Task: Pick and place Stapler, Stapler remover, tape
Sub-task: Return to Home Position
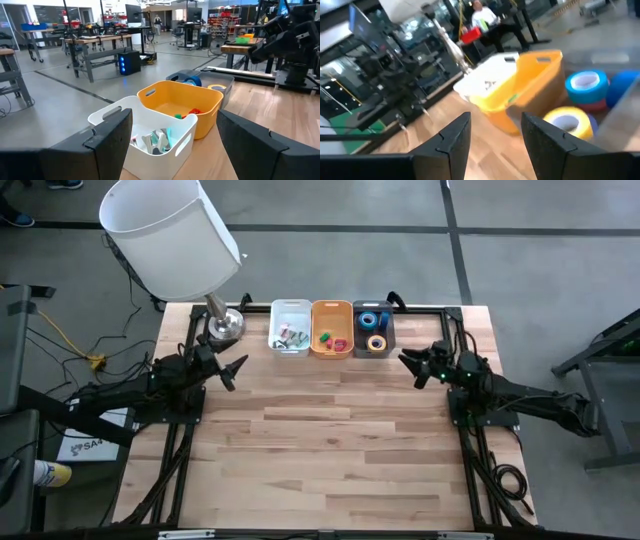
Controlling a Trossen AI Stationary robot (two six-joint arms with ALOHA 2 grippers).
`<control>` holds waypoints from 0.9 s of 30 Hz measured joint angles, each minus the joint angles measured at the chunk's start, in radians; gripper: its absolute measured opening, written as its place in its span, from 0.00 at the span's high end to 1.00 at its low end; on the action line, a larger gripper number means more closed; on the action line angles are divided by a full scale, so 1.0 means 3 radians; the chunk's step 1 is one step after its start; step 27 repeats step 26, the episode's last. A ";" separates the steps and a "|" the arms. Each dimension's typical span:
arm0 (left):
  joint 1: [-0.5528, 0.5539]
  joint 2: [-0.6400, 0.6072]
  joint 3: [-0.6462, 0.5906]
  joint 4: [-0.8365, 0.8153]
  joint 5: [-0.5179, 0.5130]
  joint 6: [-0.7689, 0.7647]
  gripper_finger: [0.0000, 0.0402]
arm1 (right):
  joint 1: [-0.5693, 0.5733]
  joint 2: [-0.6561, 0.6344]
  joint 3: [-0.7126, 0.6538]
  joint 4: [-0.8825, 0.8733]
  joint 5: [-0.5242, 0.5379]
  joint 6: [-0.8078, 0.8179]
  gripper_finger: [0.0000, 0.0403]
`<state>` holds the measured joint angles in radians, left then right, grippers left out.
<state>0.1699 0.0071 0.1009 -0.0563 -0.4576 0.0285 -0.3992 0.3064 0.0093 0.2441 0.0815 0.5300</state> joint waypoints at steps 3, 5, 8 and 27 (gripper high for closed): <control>0.0000 0.0000 0.0001 0.0000 0.0001 0.0000 0.29 | 0.0000 0.0001 0.0000 -0.0180 -0.0089 0.0046 0.59; 0.0000 0.0000 0.0005 -0.0006 0.0000 0.0001 0.29 | 0.0003 0.0000 0.0000 -0.0232 -0.0203 0.0025 0.59; 0.0000 0.0000 0.0005 -0.0008 0.0001 0.0001 0.29 | 0.0004 0.0000 0.0000 -0.0253 -0.0297 -0.0048 0.59; 0.0000 0.0000 0.0005 -0.0020 0.0003 0.0000 0.29 | 0.0004 0.0000 -0.0001 -0.0252 -0.0282 -0.0048 0.59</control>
